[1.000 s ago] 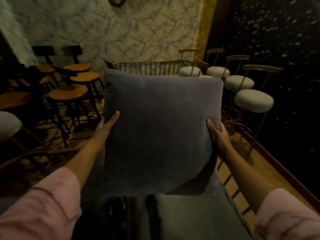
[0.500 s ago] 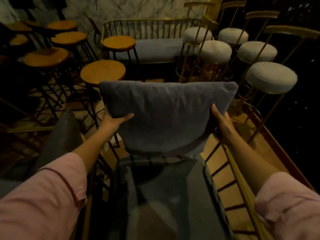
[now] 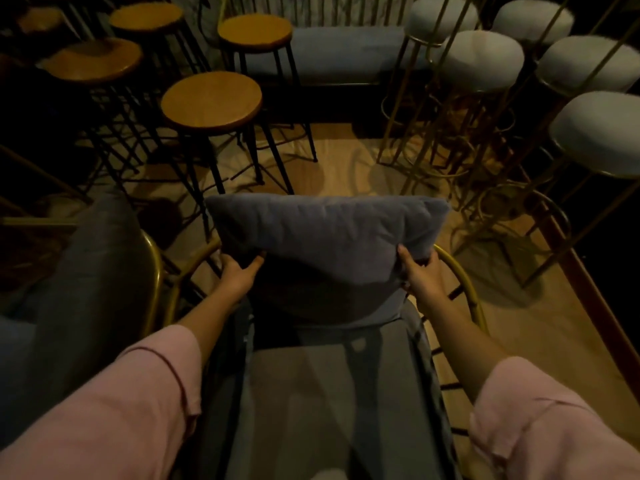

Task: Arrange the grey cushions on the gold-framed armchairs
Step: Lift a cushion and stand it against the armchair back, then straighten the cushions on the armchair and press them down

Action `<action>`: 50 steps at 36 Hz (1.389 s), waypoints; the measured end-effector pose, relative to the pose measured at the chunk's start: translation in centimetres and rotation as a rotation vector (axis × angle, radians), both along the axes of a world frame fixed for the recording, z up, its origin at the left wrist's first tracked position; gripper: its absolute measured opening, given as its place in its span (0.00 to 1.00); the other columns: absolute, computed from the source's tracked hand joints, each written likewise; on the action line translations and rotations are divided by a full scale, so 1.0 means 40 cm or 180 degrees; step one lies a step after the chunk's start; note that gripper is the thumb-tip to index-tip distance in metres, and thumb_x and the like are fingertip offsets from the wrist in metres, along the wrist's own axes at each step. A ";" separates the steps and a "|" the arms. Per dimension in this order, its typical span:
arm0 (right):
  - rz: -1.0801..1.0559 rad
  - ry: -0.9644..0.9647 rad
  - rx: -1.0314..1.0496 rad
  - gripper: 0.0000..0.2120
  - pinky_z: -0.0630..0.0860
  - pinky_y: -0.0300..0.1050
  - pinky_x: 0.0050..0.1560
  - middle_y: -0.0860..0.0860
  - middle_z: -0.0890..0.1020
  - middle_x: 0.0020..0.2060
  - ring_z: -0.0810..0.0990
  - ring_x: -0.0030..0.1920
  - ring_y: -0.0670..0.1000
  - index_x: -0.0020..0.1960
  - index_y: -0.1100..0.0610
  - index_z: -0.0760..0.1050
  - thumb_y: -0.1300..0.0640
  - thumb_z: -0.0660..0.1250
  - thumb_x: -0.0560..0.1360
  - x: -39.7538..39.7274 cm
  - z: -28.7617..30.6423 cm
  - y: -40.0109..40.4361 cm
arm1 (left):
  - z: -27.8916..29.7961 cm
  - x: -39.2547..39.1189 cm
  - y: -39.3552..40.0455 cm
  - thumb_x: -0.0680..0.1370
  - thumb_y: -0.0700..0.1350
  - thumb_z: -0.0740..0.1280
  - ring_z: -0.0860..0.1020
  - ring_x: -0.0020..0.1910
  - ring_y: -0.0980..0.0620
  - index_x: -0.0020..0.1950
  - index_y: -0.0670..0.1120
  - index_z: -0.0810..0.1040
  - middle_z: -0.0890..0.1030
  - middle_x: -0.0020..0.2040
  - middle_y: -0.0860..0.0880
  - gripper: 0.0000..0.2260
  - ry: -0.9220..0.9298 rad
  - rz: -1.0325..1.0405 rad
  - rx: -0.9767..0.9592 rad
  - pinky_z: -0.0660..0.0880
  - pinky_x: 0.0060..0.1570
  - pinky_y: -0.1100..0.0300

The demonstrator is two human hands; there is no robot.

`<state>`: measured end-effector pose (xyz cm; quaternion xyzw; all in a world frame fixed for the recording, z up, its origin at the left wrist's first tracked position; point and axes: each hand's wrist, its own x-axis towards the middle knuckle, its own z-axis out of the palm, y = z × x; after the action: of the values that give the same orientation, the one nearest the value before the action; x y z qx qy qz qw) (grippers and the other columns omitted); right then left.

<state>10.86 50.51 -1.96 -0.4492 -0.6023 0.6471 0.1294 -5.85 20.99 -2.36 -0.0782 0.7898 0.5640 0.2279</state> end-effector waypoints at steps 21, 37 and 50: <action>0.2437 -0.0953 -0.0348 0.11 0.69 0.44 0.34 0.56 0.76 0.35 0.74 0.33 0.51 0.45 0.61 0.74 0.54 0.64 0.80 -0.112 0.142 -0.617 | 0.216 0.180 -0.637 0.78 0.36 0.65 0.76 0.63 0.41 0.68 0.40 0.71 0.75 0.65 0.38 0.17 0.1108 0.1171 -0.0696 0.74 0.59 0.54; 0.3052 -0.0484 0.0310 0.10 0.74 0.44 0.39 0.53 0.79 0.38 0.78 0.39 0.52 0.47 0.58 0.77 0.51 0.66 0.79 -0.246 0.182 -1.145 | 0.137 0.255 -1.154 0.77 0.32 0.66 0.75 0.56 0.42 0.67 0.30 0.69 0.75 0.64 0.30 0.19 0.0364 0.1870 -0.0753 0.70 0.60 0.52; 0.1467 -0.1295 0.1069 0.54 0.68 0.63 0.69 0.63 0.62 0.74 0.64 0.73 0.66 0.76 0.59 0.51 0.31 0.72 0.64 -0.349 0.119 -1.406 | -0.023 0.006 -1.236 0.78 0.34 0.65 0.75 0.49 0.46 0.69 0.31 0.68 0.74 0.52 0.42 0.20 -0.0468 0.1054 -0.0395 0.70 0.44 0.64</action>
<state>-3.11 -5.74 2.79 -0.3937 -0.7993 0.4485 -0.0707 -5.61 -28.46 -3.30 -0.2620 0.7807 0.5367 0.1839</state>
